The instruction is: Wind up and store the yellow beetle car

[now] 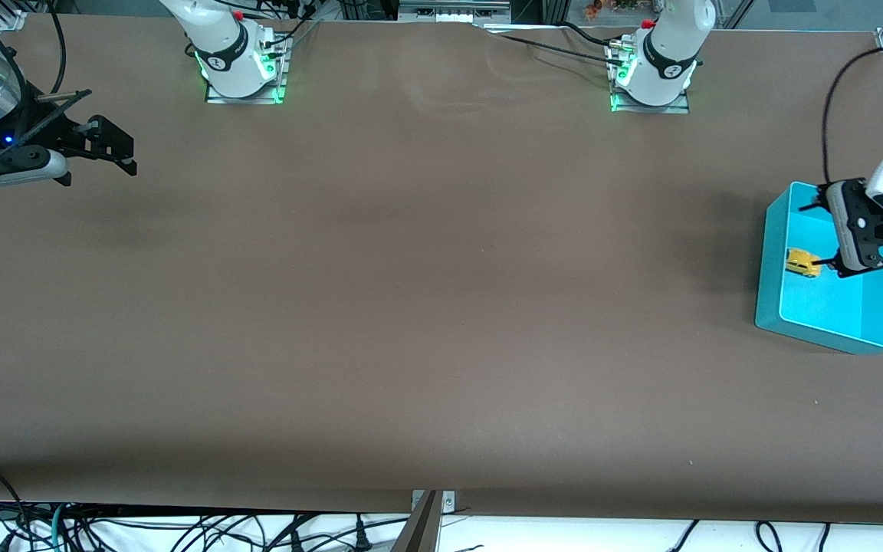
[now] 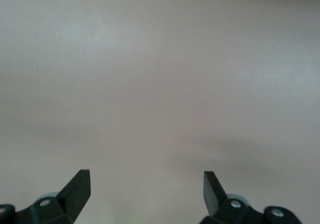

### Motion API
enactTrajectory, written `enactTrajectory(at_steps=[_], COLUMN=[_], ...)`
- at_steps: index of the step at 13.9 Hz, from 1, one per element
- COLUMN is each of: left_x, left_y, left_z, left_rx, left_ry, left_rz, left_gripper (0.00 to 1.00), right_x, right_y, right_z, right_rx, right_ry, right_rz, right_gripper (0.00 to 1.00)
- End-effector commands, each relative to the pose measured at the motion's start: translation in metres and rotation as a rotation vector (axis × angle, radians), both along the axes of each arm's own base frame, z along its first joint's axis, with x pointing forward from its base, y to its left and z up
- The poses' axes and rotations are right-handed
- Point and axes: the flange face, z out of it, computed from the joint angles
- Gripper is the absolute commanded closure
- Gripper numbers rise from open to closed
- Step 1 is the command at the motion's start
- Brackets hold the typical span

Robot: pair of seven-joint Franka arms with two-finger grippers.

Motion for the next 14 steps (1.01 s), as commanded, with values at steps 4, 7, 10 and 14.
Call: enactTrajectory(at_steps=[4, 7, 10, 14], left_x=[0.011, 0.016, 0.018, 0.017], left_y=[-0.071, -0.101, -0.123, -0.13], left_z=[0.061, 0.086, 0.11, 0.138], left_rx=[0.05, 0.084, 0.14, 0.167], left_ry=[0.045, 0.039, 0.054, 0.031], left_rz=[0.442, 0.623, 0.909, 1.033], left_gripper=[0.0, 0.0, 0.0, 0.0], right_x=[-0.001, -0.001, -0.001, -0.001], right_y=[0.001, 0.001, 0.002, 0.006], right_z=[0.002, 0.002, 0.001, 0.002], right_rx=[0.018, 0.019, 0.019, 0.019], right_ry=[0.006, 0.006, 0.007, 0.006], right_rz=[0.005, 0.005, 0.007, 0.028], right_gripper=[0.0, 0.0, 0.0, 0.0])
